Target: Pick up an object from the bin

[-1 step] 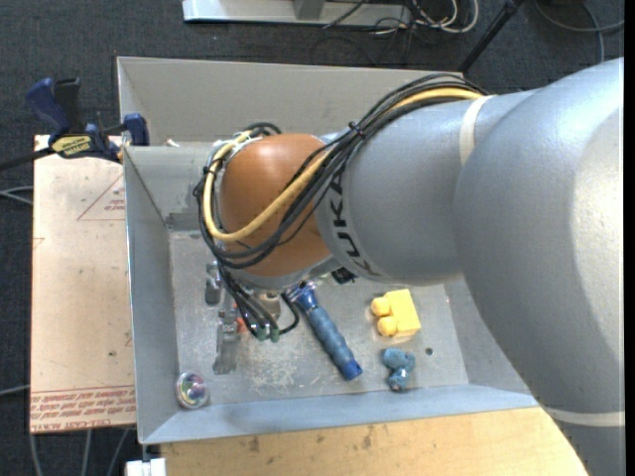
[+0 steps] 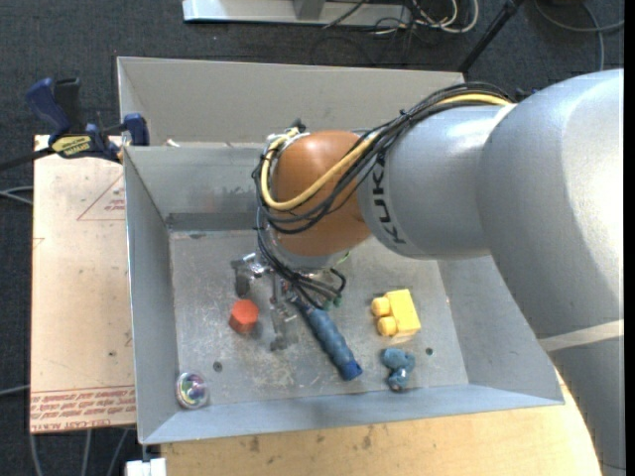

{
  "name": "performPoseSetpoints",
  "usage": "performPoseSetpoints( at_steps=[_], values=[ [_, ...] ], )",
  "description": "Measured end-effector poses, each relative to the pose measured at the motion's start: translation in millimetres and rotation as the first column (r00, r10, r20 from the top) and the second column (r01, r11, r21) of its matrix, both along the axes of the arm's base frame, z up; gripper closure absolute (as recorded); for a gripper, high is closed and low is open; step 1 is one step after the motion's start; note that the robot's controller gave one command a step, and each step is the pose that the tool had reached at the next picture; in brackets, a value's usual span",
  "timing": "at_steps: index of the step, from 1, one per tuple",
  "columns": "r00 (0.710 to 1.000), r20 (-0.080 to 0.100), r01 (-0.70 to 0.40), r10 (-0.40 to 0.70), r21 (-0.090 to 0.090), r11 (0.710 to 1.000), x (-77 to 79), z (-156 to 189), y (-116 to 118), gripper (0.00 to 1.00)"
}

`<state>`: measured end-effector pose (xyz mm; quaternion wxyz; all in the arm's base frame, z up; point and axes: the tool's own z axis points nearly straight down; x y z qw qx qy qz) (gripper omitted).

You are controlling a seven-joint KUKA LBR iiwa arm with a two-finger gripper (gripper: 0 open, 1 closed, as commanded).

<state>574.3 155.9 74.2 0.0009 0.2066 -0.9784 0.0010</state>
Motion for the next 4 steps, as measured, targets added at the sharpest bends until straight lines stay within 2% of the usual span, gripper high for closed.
performPoseSetpoints(
  at_steps=[1, 2, 3, 4],
  values=[
    [0.988, 0.005, -0.153, 0.153, 0.004, 0.988, 7.3, -4, 30, 0.00],
    [0.988, 0.004, -0.152, 0.151, 0.005, 0.988, 7.6, -4, 30, 1.00],
    [0.988, 0.004, -0.152, 0.152, 0.005, 0.988, 7.4, -4, 30, 0.00],
    [0.870, 0.002, -0.493, 0.493, 0.006, 0.870, -38.2, 1, 87, 0.00]
  ],
)
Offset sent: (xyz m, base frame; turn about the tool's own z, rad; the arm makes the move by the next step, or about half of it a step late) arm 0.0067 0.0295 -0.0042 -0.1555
